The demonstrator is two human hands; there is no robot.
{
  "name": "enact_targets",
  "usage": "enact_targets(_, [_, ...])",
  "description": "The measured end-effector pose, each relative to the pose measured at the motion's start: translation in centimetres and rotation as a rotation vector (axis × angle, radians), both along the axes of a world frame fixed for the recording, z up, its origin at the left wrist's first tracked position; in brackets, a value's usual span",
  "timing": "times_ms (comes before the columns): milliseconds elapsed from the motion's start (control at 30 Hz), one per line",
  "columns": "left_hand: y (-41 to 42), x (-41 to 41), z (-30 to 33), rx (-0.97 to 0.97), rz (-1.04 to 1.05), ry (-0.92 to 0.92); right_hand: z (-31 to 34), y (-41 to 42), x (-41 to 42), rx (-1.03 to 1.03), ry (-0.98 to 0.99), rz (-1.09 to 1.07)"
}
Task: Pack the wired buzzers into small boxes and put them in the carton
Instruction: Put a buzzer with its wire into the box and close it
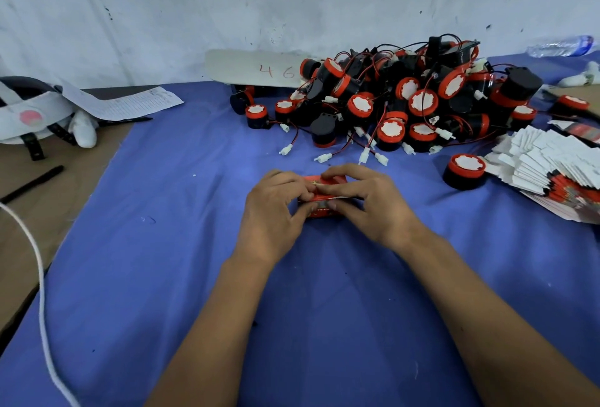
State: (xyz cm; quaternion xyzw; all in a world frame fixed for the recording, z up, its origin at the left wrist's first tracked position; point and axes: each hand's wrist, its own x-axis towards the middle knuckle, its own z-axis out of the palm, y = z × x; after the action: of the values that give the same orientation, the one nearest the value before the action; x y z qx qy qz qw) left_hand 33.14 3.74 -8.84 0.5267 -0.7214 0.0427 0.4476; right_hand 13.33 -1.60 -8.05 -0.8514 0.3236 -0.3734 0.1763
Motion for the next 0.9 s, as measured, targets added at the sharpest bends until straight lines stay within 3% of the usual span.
enact_targets(133, [0.1, -0.2, 0.0, 0.004, 0.024, -0.008, -0.1, 0.2, -0.6, 0.101, 0.001, 0.040])
enact_targets(300, [0.2, -0.3, 0.1, 0.020, 0.041, 0.006, 0.0, 0.2, -1.6, 0.193, -0.239, -0.071])
enact_targets(633, [-0.1, -0.9, 0.0, 0.048, 0.005, 0.007, 0.2, -0.1, -1.6, 0.104, -0.129, -0.055])
enact_targets(900, [-0.1, -1.2, 0.3, 0.124, -0.030, 0.084, -0.1, 0.1, -0.3, -0.114, -0.021, -0.091])
